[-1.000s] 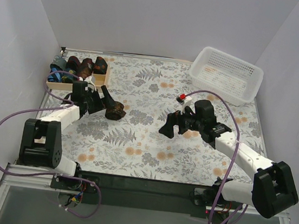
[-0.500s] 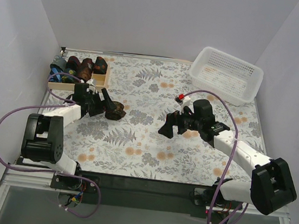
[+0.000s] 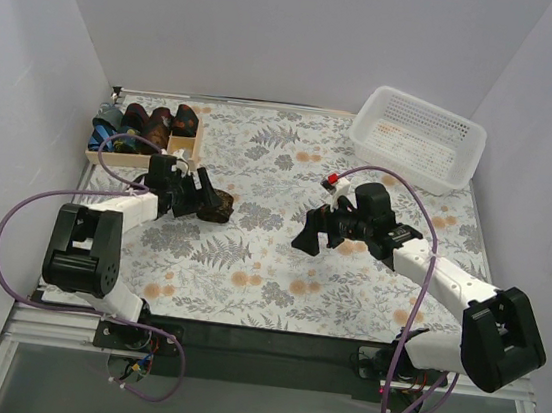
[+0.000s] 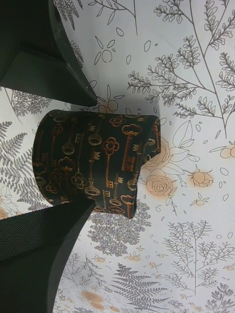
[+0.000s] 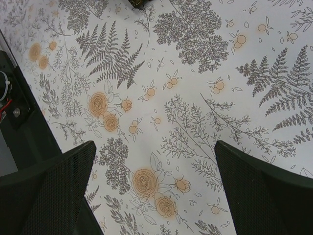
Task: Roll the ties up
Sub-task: Place the rolled tie into the container
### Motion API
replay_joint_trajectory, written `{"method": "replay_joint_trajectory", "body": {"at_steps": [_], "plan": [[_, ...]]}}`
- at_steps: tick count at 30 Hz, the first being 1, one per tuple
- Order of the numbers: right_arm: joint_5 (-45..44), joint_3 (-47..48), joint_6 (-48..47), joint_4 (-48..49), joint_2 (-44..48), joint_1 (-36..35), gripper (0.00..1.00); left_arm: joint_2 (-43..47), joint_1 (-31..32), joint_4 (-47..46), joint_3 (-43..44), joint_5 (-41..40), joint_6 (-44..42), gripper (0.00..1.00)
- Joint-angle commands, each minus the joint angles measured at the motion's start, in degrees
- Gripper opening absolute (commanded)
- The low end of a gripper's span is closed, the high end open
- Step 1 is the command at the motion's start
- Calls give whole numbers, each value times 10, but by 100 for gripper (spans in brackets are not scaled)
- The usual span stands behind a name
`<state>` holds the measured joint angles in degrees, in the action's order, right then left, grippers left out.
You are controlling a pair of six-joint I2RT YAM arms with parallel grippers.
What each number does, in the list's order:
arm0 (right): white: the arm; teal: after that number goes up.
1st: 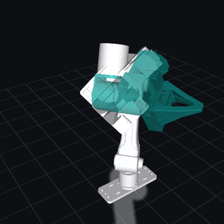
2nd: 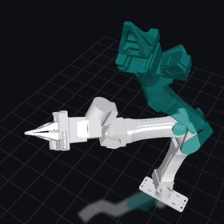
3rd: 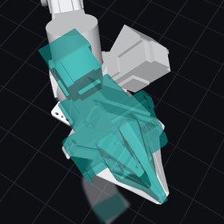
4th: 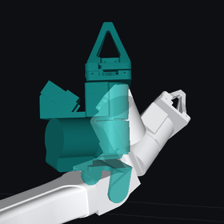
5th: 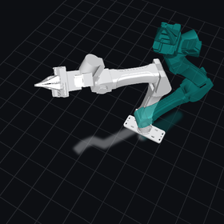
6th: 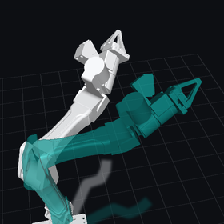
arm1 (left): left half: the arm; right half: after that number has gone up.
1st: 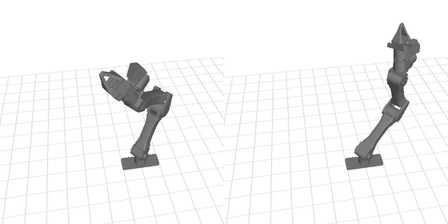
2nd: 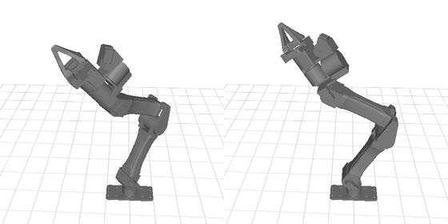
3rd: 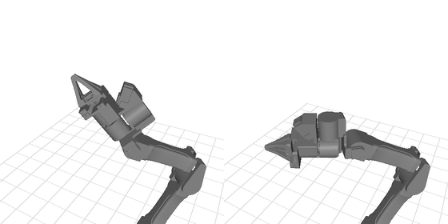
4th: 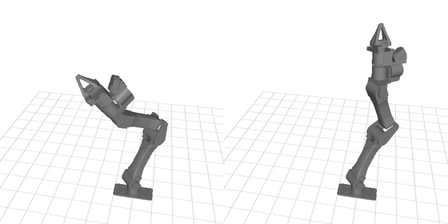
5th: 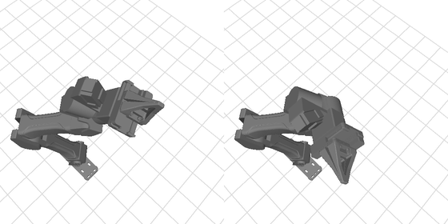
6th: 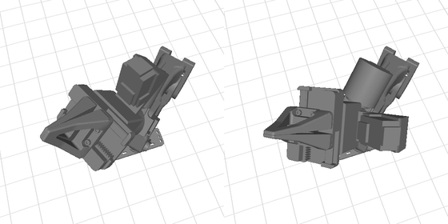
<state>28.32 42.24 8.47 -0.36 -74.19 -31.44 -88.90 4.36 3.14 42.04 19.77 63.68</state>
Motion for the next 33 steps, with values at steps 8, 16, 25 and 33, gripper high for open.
{"method": "replay_joint_trajectory", "body": {"at_steps": [8, 16, 25, 33], "plan": [[9, 18, -16, 4, -5, 2, 96, -27, 33, 33, 25, -50, -11, 70], [7, 16, -16, 4, -10, 2, 96, -43, 64, 35, 37, -67, -5, 64], [-1, 19, -21, 4, -6, 3, 96, -32, 72, 56, 64, -82, 4, 42], [-41, 35, -43, -46, 11, 2, 96, -14, 61, 128, 163, -162, -28, 36]]}}
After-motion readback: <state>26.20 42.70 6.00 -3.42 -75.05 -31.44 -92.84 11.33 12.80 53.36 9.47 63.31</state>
